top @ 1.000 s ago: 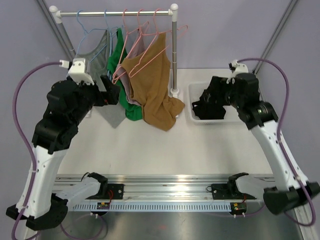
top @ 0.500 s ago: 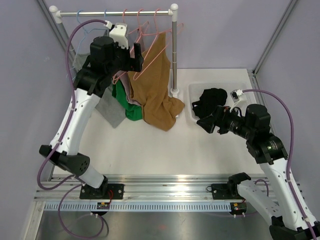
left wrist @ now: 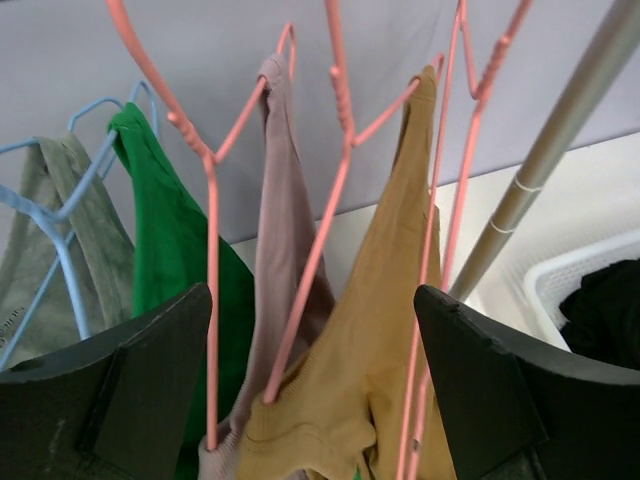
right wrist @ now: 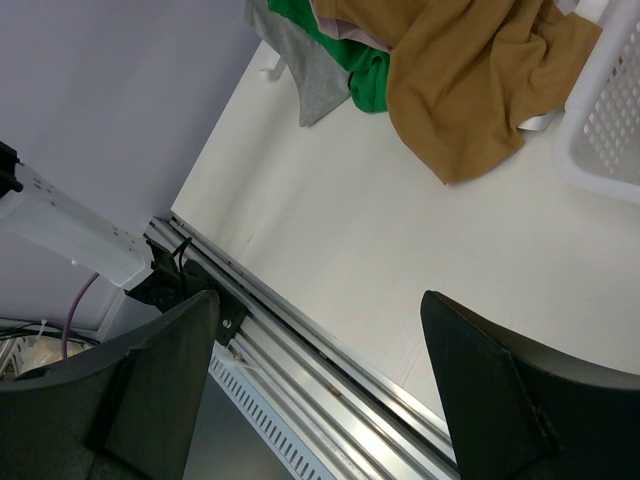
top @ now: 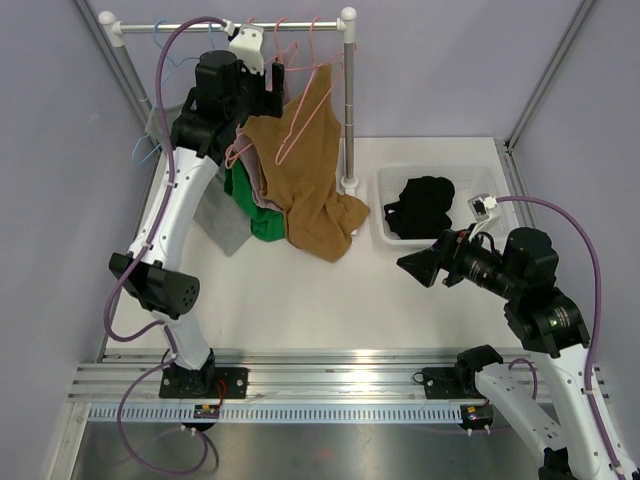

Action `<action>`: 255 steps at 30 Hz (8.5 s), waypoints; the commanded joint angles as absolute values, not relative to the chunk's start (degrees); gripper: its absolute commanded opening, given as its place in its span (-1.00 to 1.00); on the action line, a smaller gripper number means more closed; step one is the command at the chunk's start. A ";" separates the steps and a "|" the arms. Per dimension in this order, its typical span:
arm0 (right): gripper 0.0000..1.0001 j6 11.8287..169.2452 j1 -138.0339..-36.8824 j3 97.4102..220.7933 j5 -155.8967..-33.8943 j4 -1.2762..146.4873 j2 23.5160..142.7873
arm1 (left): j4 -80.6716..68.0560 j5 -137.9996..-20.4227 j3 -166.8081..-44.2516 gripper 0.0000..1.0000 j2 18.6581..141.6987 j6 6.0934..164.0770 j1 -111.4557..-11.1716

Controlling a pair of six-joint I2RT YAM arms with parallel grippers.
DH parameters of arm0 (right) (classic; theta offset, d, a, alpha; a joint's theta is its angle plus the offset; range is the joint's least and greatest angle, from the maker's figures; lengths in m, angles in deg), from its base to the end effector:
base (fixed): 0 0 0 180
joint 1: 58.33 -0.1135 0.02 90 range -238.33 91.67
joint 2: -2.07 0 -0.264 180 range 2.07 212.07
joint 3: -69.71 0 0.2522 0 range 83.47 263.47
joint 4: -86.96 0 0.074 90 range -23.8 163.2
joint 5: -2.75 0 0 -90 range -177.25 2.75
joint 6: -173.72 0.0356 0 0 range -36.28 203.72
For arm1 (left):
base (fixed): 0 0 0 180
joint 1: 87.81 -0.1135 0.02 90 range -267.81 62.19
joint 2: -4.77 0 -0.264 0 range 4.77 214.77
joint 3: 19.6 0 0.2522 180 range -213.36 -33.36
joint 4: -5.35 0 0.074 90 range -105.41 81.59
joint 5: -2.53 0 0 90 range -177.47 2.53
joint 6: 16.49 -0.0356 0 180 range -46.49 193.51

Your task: Remove the tank top from the hanger

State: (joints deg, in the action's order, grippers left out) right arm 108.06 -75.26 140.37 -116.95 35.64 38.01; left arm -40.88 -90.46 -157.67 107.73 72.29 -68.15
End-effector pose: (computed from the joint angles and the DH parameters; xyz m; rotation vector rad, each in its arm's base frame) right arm 0.1040 0.0501 0.3821 -0.2520 1.9210 0.9709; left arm 0.3707 -0.1305 0.4947 0.2830 1.7456 -0.1875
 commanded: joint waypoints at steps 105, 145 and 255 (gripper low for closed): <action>0.61 121.34 -113.97 137.96 -72.40 62.56 69.20 | -30.21 -56.01 -70.98 -1.00 21.12 119.64 -65.14; -1.00 109.21 -99.73 141.12 -80.12 51.06 63.70 | -11.78 -50.20 -74.76 -1.00 17.69 120.69 -65.14; 0.99 115.19 -120.20 138.13 -71.35 38.93 83.60 | -47.60 -92.64 -108.17 0.98 47.86 98.56 -68.30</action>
State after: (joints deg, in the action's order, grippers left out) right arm 113.83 -117.49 134.47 -76.73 40.01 79.30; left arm -43.46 -86.43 -112.95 53.00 99.44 -68.42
